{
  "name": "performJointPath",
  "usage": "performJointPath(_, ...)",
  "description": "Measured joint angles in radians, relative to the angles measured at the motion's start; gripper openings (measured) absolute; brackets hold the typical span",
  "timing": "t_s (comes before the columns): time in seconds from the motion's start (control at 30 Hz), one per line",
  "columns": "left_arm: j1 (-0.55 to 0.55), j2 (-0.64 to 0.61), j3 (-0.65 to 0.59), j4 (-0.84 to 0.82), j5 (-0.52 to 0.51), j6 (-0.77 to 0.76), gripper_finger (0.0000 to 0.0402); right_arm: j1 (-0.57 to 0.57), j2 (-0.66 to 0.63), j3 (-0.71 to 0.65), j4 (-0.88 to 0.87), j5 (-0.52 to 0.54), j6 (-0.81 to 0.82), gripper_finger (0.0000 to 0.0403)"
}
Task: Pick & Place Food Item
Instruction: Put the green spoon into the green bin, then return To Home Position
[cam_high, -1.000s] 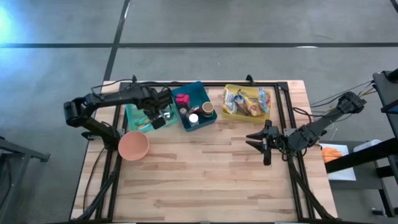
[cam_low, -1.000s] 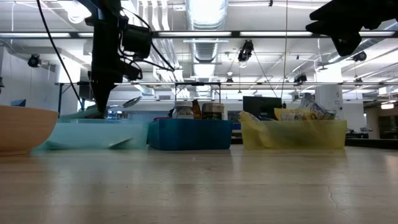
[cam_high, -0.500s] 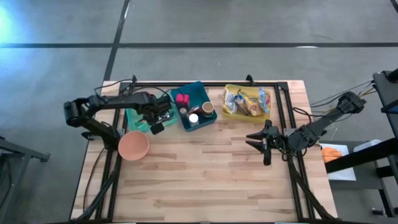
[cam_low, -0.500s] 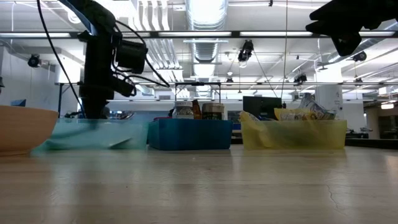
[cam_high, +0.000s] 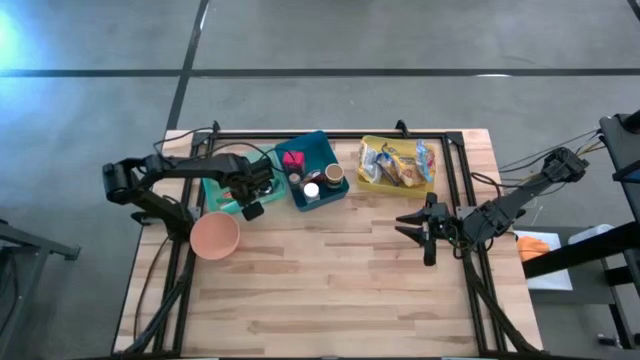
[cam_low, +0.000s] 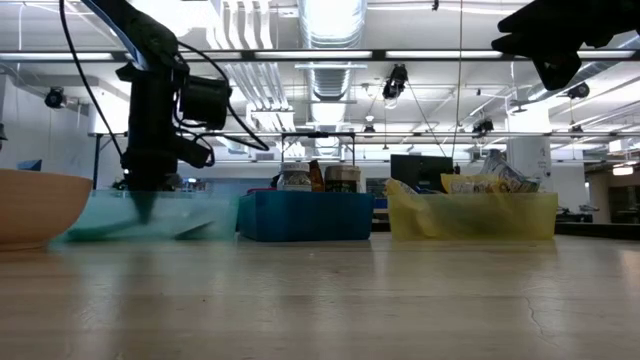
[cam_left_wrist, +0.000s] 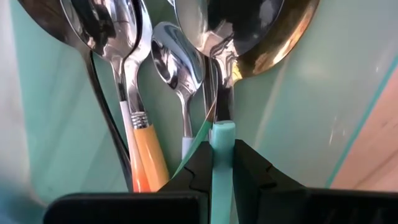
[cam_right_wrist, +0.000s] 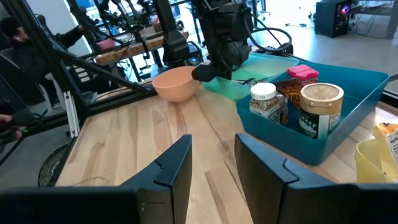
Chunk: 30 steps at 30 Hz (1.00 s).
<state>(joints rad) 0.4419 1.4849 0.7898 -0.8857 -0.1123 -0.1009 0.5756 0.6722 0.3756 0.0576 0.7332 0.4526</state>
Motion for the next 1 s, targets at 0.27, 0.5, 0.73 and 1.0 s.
performJointPath(0.27,0.0,0.0,0.001,0.007,0.001,-0.017,0.0079,0.0,0.0,0.0,0.0,0.0,0.0,0.0119)
performJointPath(0.5,0.0,0.0,0.001,0.012,0.001,-0.038,0.0091,0.0,0.0,0.0,0.0,0.0,0.0,0.0119)
performJointPath(0.73,0.0,0.0,0.001,0.014,0.001,-0.038,0.0093,0.0,0.0,0.0,0.0,0.0,0.0,0.0119)
performJointPath(1.0,0.0,0.0,0.004,0.011,0.001,-0.021,0.0093,0.0,0.0,0.0,0.0,0.0,0.0,0.0119)
